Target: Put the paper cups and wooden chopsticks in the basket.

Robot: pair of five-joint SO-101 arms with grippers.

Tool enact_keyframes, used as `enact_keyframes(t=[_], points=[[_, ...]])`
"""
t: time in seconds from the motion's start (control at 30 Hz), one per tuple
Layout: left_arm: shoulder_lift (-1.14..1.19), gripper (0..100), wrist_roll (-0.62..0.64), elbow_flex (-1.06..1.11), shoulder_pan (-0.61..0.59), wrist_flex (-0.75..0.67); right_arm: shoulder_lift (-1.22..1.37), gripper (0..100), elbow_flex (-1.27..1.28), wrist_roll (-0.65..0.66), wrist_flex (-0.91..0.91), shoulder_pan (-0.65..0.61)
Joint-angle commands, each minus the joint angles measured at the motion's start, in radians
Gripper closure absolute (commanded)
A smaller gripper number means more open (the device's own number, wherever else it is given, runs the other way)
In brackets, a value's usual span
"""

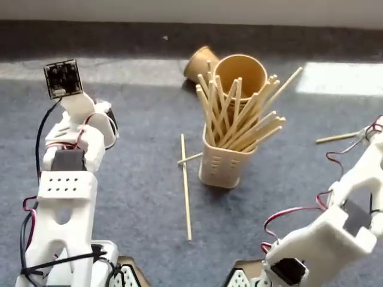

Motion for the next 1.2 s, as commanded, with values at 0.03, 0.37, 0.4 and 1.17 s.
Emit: enact_keyframes(t=[0.03, 0.37, 0.4, 1.17], points=[[-0.008, 99, 0.006, 0.099, 0.016, -0.166, 0.236, 61.6, -0.496, -0.091, 0.162, -0.091], [-0.01, 99, 0.005, 0.125, 0.042, -0.186, 0.769, 61.7, -1.092, -0.092, 0.214, -0.136], [-0.01, 99, 0.005, 0.125, 0.044, -0.186, 0.814, 62.2, -1.11, -0.075, 0.214, -0.131], [-0.01, 99, 0.005, 0.125, 0.044, -0.186, 0.871, 99.5, -1.58, 0.222, 0.371, -0.062]])
